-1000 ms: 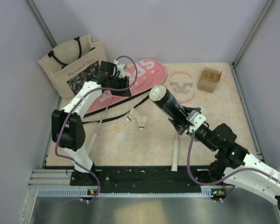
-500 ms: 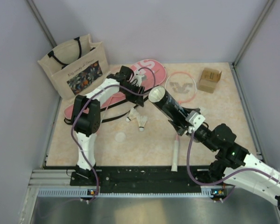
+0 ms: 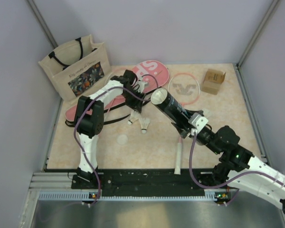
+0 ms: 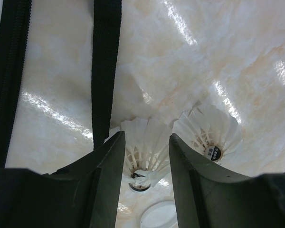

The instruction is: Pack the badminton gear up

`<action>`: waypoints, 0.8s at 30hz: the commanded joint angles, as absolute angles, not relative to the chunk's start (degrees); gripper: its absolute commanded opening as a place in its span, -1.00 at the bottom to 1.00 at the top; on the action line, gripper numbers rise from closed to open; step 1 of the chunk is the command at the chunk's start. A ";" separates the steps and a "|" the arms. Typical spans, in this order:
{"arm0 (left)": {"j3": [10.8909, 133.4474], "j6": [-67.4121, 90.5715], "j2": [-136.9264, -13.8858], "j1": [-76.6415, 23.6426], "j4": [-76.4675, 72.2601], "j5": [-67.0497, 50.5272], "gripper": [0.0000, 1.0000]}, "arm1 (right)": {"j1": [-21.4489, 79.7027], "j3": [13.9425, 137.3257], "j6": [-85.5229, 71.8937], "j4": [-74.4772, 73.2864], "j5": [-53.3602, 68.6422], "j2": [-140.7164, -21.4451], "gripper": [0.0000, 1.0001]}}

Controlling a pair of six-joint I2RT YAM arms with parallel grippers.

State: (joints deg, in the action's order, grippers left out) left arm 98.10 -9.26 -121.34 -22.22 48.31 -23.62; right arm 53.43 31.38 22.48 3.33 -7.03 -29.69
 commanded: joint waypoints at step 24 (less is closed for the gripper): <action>97.91 -13.79 -112.76 -22.24 55.11 -19.51 -0.07 | 53.09 31.38 21.88 7.03 -5.71 -28.65 -0.49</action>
